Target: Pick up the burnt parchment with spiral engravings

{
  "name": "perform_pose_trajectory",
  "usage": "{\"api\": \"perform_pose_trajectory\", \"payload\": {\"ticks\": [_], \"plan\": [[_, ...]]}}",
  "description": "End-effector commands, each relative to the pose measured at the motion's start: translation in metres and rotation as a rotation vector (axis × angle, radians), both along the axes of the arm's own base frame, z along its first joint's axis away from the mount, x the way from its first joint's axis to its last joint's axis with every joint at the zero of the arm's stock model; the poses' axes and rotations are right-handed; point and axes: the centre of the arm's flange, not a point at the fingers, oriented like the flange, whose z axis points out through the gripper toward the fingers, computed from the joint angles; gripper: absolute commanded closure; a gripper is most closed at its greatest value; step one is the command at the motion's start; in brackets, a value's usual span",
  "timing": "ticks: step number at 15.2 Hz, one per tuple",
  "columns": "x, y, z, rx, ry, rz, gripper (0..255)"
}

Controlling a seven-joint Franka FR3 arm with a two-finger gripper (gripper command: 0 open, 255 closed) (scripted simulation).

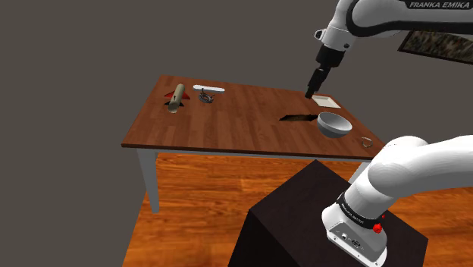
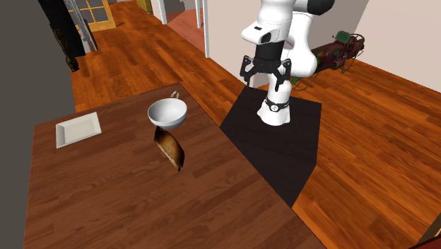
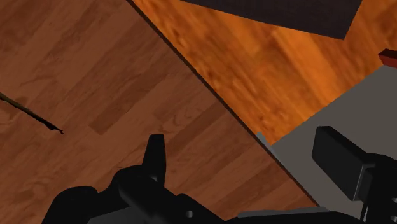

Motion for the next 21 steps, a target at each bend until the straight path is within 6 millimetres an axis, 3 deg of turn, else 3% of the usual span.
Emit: {"api": "perform_pose_trajectory", "payload": {"ticks": [1, 11, 21], "plan": [[0.002, -0.021, -0.017, -0.014, 0.004, 0.063, 0], [0.03, -0.12, -0.089, -0.077, 0.022, 0.347, 0], [0.085, -0.212, -0.155, -0.14, 0.04, 0.632, 0]]}}
